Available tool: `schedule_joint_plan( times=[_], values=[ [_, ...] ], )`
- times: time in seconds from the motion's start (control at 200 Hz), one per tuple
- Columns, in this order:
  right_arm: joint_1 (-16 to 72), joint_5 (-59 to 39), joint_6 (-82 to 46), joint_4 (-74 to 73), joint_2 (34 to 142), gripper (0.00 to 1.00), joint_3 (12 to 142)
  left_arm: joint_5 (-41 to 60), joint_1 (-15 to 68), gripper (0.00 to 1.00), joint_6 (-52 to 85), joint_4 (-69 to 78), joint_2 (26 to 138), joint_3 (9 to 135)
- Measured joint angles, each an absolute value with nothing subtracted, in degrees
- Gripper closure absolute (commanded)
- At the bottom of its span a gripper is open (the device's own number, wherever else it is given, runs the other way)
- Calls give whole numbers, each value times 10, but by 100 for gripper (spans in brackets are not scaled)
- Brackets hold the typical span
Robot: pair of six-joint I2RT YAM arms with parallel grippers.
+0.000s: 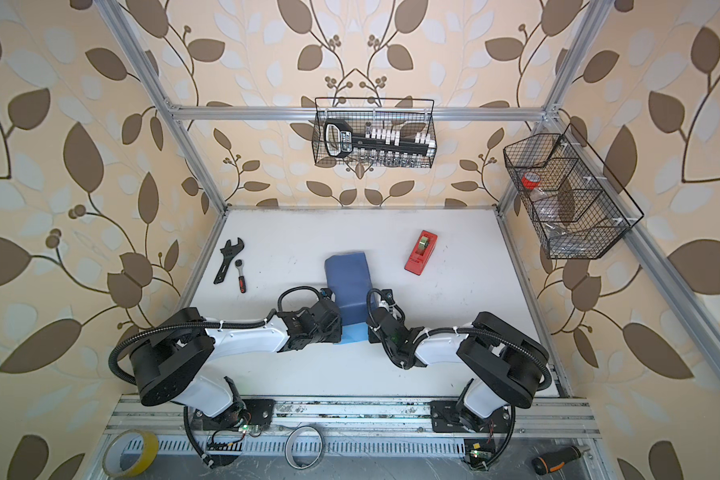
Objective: Wrap the gift box in paper
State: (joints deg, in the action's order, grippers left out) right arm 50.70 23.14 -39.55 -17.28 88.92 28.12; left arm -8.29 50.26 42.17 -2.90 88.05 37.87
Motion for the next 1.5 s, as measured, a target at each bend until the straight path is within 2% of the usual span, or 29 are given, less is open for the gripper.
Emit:
schedule_joint_plan(
  times=[0.125,0.285,0.4,0.55,0.639,0.804,0.899,1.159,1.249,1.344,1.499],
  values=[
    [507,226,-394,-161,863,67,281,-87,503,100,422,-30,881,379],
    [508,209,-392,-158,824,65,269,-91,503,100,422,-31,881,379],
    [508,203,-391,-151,821,69,262,-92,503,100,422,-32,881,379],
    [508,201,-383,-148,823,82,260,-93,503,99,422,-33,881,379],
    [508,202,-383,-149,832,88,260,-94,503,95,421,-34,881,380],
    [508,204,-380,-152,853,92,260,-93,503,74,423,-39,875,380],
    [508,206,-380,-153,854,92,260,-89,503,72,424,-44,865,378],
    [508,206,-381,-157,855,92,260,-63,507,78,437,-43,853,362],
    [508,206,-381,-157,855,91,260,-60,511,86,442,-39,853,360],
    [508,206,-381,-157,855,86,260,-60,511,94,447,-33,853,356],
    [508,208,-381,-151,846,74,260,-60,511,99,451,-32,853,355]
  ],
)
